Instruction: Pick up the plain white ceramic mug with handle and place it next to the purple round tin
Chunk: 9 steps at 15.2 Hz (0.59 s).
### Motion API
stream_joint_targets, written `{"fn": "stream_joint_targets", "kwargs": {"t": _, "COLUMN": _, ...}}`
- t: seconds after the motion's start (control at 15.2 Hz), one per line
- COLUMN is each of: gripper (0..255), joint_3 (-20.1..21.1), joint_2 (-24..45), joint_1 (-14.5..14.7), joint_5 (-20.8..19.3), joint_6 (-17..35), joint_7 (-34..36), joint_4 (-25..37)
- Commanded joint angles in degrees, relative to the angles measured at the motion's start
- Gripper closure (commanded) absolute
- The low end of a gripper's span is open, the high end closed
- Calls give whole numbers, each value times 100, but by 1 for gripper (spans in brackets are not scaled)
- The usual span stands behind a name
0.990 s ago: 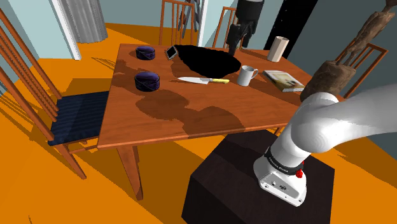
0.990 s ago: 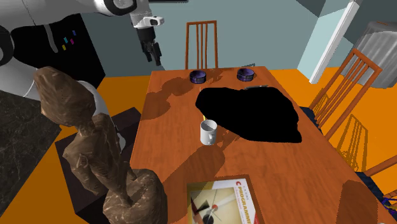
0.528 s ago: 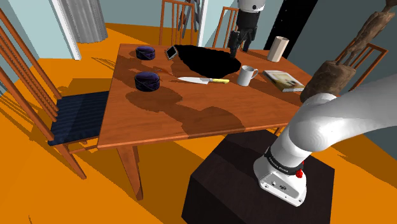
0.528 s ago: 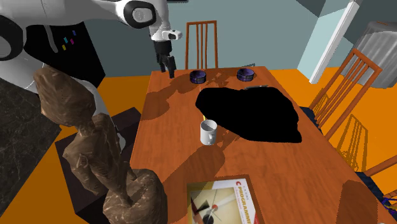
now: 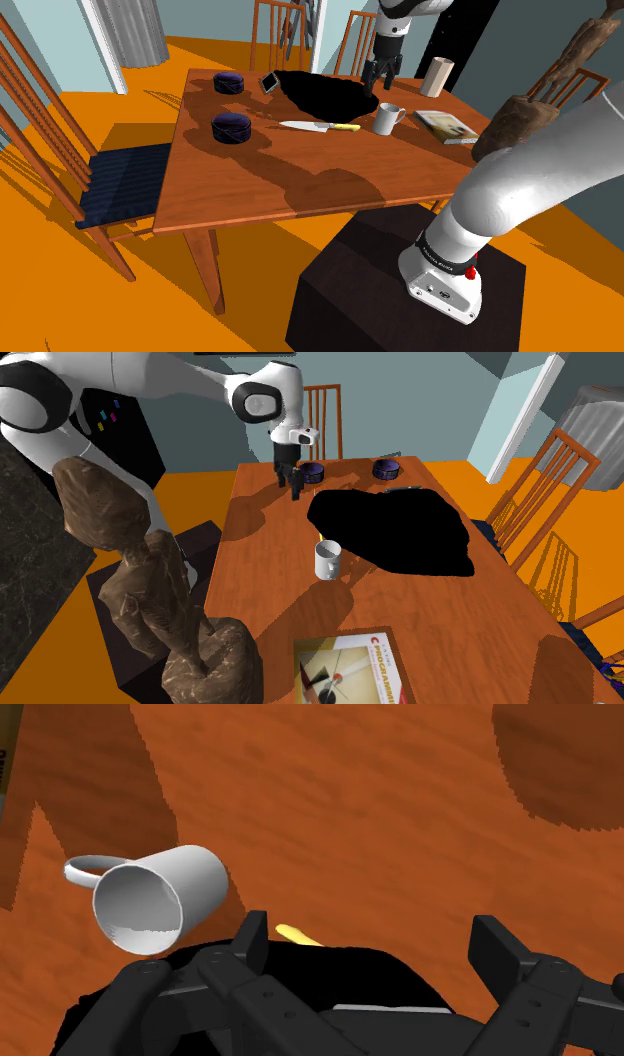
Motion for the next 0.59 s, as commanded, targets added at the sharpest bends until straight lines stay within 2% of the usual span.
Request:
{"fn": "stream_joint_targets", "kwargs": {"t": 0.0, "gripper": 0, "joint_3": -194, "joint_2": 388, "joint_1": -65, "joint_5": 58, "joint_6": 139, "joint_7": -146, "joint_4": 182}}
{"fn": "stream_joint_targets", "kwargs": {"t": 0.53, "gripper": 0, "joint_3": -866, "joint_2": 1989, "joint_1": -400, "joint_5": 577, "joint_6": 539, "joint_7": -874, "joint_4": 1020}}
